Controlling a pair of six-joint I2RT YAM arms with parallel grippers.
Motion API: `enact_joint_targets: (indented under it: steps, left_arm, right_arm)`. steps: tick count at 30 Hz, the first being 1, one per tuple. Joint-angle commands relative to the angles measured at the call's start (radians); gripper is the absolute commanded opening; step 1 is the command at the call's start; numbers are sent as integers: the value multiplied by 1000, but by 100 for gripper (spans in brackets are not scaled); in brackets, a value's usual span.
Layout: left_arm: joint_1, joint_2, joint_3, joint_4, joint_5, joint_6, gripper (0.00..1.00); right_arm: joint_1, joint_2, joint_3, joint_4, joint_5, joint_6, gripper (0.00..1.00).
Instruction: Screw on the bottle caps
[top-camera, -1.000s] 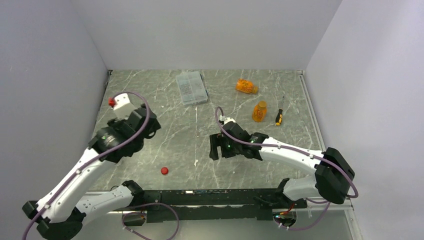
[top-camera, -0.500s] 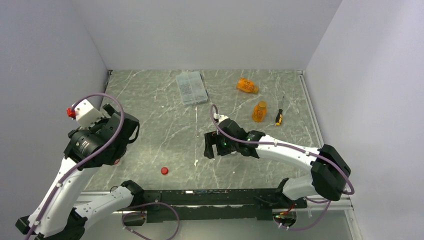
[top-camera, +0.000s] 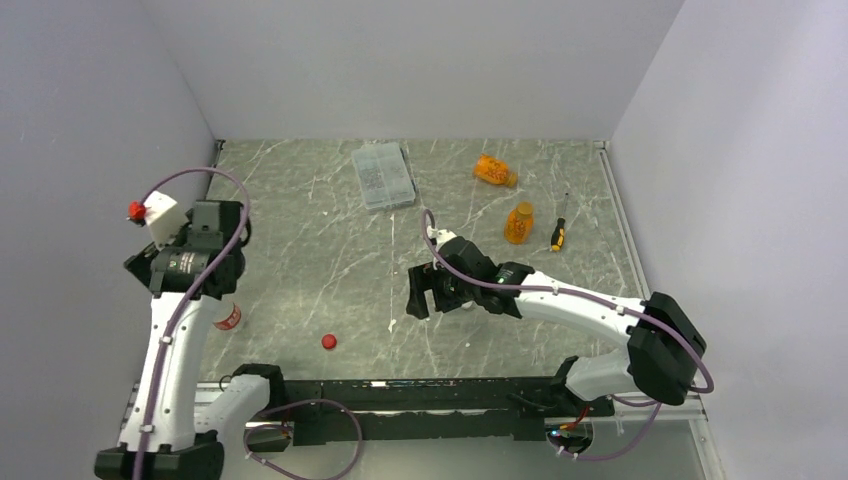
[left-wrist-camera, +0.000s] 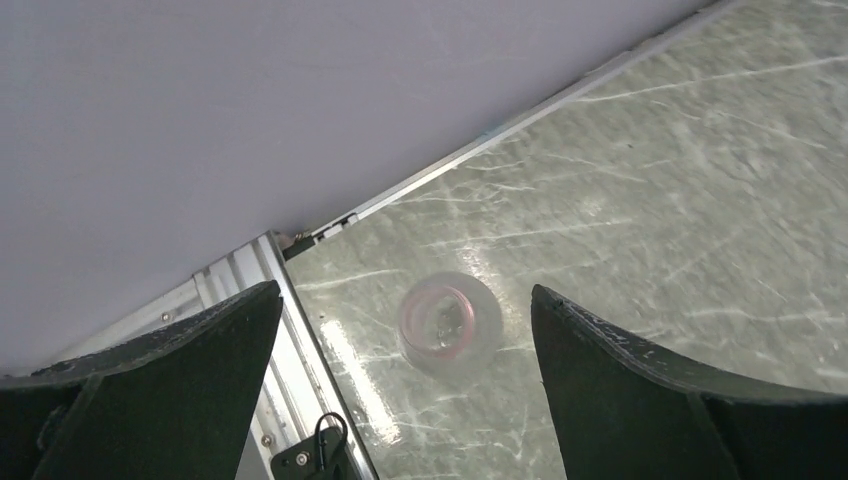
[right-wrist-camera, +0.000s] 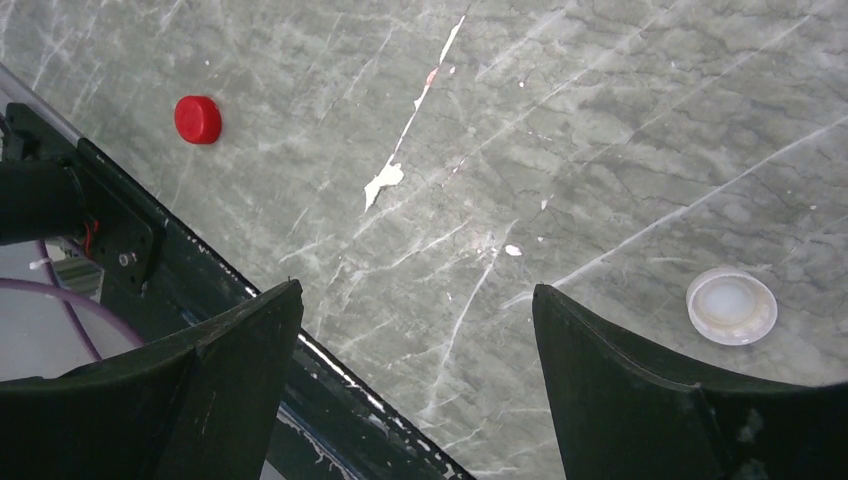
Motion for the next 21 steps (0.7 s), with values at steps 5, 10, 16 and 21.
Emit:
enact_joint_targets:
  steps: [5,10,16,21]
  left_arm:
    - [234,-1,-54,275,310,226,98]
    - [245,22,-80,291,315,215,90]
    - [245,33,-130,270,303,167,80]
    - [246,33,-171,280,305,165,71]
  right_arm:
    - [4,-71,-24,32,12,-27,87]
    - [4,-80,-22,27,23,-35,86]
    - [4,-77,-27,40,25,-40,86]
    - [3,-71,-31,53,18,-40,85]
